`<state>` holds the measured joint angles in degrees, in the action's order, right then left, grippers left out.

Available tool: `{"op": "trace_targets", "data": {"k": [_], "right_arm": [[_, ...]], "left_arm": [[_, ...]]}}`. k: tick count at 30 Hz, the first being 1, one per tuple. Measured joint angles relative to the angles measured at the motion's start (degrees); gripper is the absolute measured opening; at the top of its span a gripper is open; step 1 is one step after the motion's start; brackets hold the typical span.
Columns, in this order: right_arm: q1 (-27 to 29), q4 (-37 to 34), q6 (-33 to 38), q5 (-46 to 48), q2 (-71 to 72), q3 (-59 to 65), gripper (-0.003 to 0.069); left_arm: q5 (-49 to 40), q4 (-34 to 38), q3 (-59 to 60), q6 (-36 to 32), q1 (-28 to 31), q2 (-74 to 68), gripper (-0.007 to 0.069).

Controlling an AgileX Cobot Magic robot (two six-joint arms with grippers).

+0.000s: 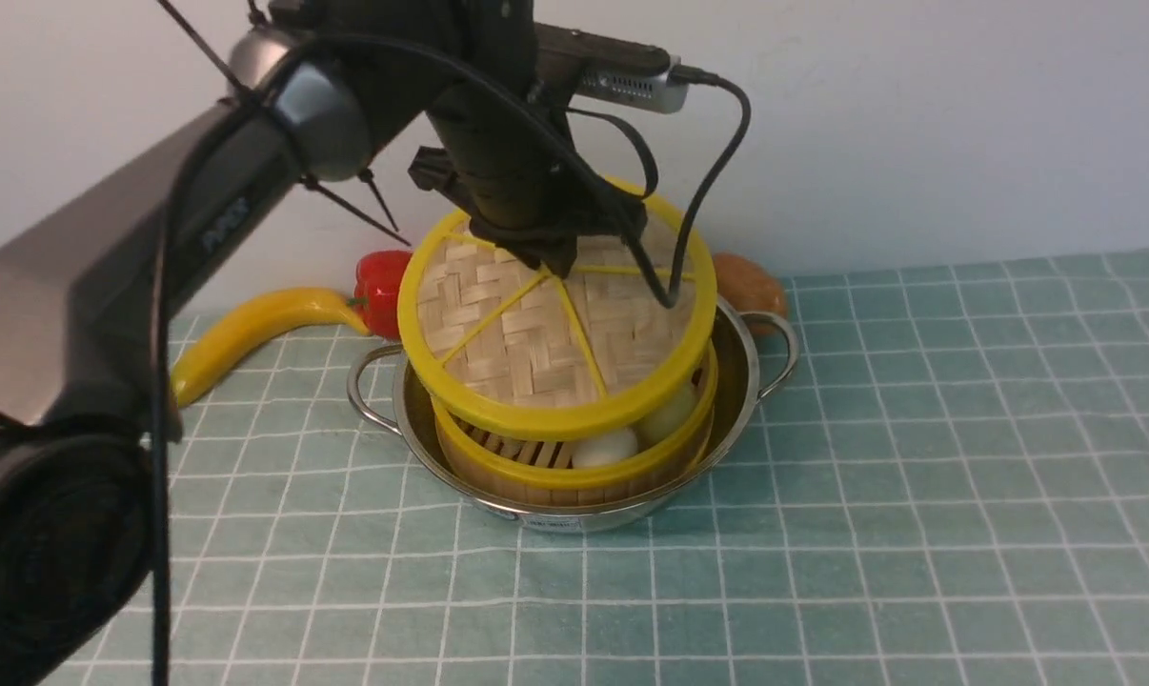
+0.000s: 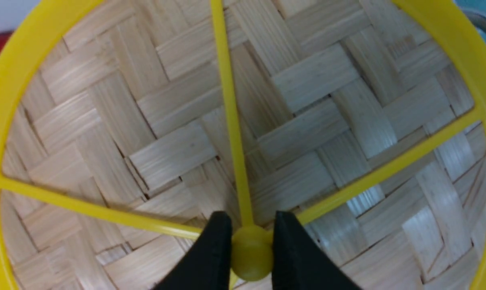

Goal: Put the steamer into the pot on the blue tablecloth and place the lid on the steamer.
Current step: 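Place the yellow bamboo steamer lid onto the steamer in the pot with the left gripper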

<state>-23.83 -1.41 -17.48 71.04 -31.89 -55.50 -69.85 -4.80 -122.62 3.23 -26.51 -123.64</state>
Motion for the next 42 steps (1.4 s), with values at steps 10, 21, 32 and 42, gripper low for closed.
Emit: {"op": "trace_targets", "data": {"k": [10,21,32,42], "right_arm": [[0.00,-0.07,-0.02,-0.05,0.00,0.00,0.0417],[0.00,-0.14,-0.02,-0.05,0.00,0.00,0.0417],[0.00,-0.09,-0.02,-0.05,0.00,0.00,0.0417],[0.00,0.01,-0.02,-0.05,0.00,0.00,0.0417]], "left_arm": [[-0.43,-0.13,-2.57,-1.00,-0.11,-5.94,0.0117],[-0.43,-0.13,-2.76,-1.04,-0.11,-6.87,0.0117],[-0.43,0.12,-2.76,-0.87,-0.17,-7.41,0.0117],[-0.47,0.12,-2.76,-0.87,-0.17,-7.41,0.0117]]}}
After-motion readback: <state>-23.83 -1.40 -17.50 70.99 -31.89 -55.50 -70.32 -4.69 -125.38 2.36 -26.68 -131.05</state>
